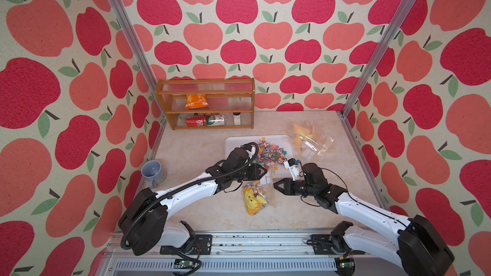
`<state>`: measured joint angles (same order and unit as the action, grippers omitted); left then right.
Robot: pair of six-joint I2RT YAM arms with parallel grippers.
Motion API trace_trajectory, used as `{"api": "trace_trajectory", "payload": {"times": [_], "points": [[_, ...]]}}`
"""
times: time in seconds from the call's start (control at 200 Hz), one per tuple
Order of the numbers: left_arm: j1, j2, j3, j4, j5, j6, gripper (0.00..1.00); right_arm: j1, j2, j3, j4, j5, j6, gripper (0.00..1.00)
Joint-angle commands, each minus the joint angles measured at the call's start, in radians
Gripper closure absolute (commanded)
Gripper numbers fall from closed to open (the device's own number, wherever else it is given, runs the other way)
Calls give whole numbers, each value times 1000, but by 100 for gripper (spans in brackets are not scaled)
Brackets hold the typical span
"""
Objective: Pour candies out of the ziploc bag
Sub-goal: Open the ziploc bag at the center of the board.
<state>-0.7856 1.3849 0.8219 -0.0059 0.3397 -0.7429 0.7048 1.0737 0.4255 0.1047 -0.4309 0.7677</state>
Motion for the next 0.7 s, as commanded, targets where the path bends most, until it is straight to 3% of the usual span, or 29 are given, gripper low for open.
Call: {"api": "trace_trajectory", "payload": {"times": [0.0,0.695], "points": [[-7,44,34,21,41,-1,66,-10,2,17,-11,-21,-15,76],[-44,135,98,18,62,8,66,-11,-43,25,-41,-25,-25,76]]}}
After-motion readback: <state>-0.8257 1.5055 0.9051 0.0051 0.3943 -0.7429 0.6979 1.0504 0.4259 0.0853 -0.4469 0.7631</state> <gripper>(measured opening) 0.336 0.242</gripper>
